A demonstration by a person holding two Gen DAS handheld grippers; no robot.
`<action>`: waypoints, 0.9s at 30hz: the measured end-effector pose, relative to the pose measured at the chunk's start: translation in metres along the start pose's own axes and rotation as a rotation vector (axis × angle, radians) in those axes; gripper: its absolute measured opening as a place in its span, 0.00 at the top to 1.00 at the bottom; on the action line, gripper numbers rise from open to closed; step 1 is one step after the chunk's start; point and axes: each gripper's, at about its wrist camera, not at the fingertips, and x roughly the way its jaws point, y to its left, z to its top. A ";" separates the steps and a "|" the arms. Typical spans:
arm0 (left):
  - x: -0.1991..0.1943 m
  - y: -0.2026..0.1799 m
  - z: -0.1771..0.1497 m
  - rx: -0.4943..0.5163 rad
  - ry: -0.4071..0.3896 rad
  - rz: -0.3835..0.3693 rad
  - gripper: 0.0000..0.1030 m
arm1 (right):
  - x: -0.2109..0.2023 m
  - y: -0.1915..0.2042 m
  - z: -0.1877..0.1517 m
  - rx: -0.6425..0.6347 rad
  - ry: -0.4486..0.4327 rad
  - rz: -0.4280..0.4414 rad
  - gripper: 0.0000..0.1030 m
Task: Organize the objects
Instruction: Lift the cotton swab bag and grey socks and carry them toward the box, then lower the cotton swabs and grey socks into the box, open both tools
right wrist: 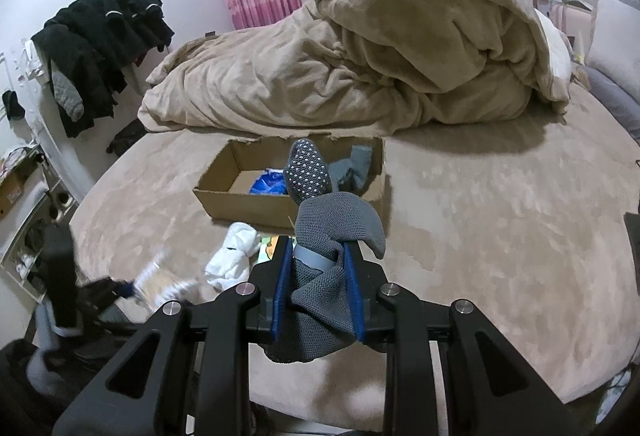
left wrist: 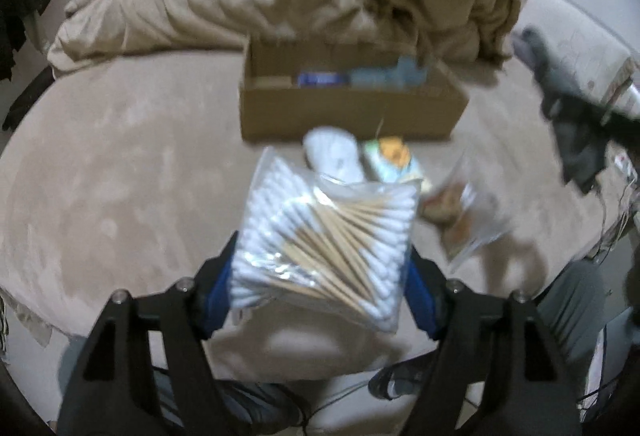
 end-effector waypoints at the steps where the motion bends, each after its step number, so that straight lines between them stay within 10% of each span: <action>1: -0.007 0.001 0.006 -0.001 -0.014 -0.008 0.29 | -0.001 0.001 0.002 -0.001 -0.003 0.001 0.74; 12: -0.013 0.020 0.092 -0.017 -0.119 -0.040 0.28 | 0.019 -0.004 0.047 -0.006 -0.048 -0.017 0.74; 27: 0.114 0.040 0.144 -0.005 -0.036 -0.025 0.28 | 0.145 -0.036 0.074 0.003 0.059 -0.044 0.74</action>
